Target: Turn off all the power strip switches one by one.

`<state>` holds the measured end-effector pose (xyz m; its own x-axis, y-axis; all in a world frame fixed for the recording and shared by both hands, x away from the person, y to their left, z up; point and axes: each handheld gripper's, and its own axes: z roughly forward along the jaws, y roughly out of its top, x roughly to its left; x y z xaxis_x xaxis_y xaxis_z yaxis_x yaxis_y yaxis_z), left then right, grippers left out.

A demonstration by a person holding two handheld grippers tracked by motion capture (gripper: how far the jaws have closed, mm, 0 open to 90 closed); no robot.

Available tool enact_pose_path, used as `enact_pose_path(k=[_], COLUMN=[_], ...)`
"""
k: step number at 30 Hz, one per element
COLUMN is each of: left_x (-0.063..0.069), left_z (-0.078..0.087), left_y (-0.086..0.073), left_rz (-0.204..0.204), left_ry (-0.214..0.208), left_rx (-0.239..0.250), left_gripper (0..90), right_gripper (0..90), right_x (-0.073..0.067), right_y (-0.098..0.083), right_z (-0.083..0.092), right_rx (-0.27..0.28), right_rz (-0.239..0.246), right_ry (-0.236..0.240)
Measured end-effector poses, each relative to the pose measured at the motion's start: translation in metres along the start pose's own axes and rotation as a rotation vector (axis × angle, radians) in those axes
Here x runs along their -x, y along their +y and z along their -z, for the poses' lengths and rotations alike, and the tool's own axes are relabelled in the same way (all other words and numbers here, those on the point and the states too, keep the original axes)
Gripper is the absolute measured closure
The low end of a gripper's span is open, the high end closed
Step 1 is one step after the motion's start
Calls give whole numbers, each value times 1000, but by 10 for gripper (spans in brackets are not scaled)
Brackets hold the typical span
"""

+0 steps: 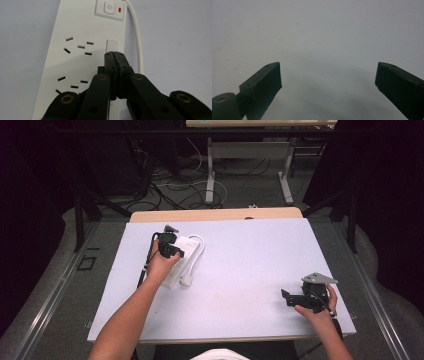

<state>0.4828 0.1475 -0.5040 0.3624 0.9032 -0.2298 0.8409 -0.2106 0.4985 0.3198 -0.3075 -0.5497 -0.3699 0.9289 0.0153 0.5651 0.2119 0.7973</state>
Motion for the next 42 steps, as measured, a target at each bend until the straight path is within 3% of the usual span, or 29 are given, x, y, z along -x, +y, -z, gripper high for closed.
enact_pose_path(k=[13,21,42], left_x=[-8,-11,-10], left_z=[11,12,6], left_y=[-16,-23,-25], left_rz=[27,21,10], left_ry=[-20,-24,-13], left_rx=[8,-4,-27], left_gripper=[900,900,900], right_gripper=[62,62,62], right_x=[-2,-4,-3], right_y=[1,1,1], right_z=[1,0,1], right_rx=[5,6,4], right_rz=[0,1,-2], right_ry=[0,0,0])
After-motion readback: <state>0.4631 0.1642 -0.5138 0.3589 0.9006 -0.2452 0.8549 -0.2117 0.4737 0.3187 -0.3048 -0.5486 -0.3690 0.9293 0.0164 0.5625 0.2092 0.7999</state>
